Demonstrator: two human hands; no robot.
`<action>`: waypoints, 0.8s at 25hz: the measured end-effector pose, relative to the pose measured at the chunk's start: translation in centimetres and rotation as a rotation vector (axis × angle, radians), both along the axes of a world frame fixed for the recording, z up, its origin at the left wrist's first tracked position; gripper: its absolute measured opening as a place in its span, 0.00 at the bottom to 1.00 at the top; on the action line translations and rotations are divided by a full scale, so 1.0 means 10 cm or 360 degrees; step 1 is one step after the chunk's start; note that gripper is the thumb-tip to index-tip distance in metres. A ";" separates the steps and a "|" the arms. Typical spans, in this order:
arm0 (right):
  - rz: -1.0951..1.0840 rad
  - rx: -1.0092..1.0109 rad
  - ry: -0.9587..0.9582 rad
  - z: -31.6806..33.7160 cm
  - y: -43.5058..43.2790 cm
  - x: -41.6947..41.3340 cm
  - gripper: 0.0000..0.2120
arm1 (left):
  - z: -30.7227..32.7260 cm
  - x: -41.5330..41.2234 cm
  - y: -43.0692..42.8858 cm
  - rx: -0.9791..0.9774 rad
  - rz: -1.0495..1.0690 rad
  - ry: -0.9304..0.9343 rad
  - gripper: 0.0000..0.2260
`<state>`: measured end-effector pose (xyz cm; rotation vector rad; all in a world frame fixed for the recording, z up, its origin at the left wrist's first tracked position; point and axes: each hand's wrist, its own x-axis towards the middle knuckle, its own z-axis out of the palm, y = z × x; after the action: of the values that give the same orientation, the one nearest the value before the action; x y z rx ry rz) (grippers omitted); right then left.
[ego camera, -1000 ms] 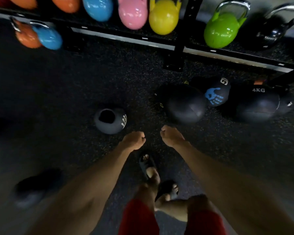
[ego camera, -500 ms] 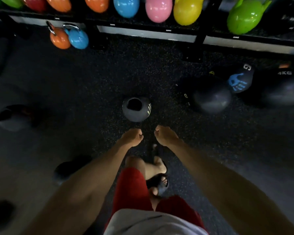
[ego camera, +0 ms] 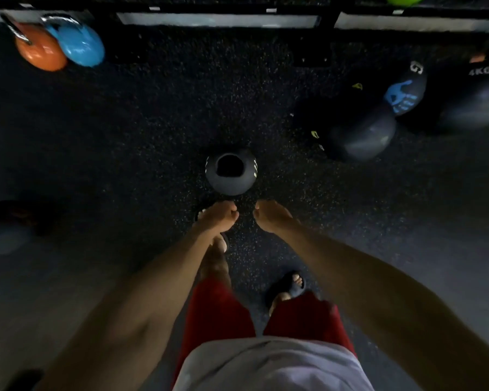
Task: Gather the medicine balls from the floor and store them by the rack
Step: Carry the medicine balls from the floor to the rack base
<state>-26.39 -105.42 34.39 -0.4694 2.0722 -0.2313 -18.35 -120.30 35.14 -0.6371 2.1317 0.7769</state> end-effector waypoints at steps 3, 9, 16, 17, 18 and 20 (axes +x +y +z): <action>-0.0161 0.0041 -0.0030 -0.15 -0.46 -0.09 0.16 | -0.22 -0.11 -0.52 0.0020 -0.0087 -0.0042 0.14; -0.0431 0.0076 -0.0010 -1.04 -0.92 -0.36 0.16 | -1.11 -0.36 -1.26 0.0090 -0.0147 -0.0183 0.14; -0.0797 0.0134 -0.0045 -2.77 -1.15 -0.62 0.28 | -2.71 -0.65 -1.51 0.0197 0.0337 -0.0262 0.18; -0.0882 0.0144 -0.0056 -3.03 -1.21 -0.65 0.32 | -2.98 -0.71 -1.54 0.0196 0.0427 -0.0298 0.20; -0.0959 0.0154 -0.0051 -3.26 -1.28 -0.69 0.36 | -3.22 -0.77 -1.57 0.0189 0.0509 -0.0326 0.22; -0.1088 0.0176 0.0008 -3.59 -1.39 -0.77 0.42 | -3.58 -0.86 -1.59 0.0182 0.0641 -0.0350 0.27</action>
<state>-34.09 -119.32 -1.52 0.3232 2.1717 -0.5091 -26.99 -136.17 -0.68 -1.0572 1.7670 0.9858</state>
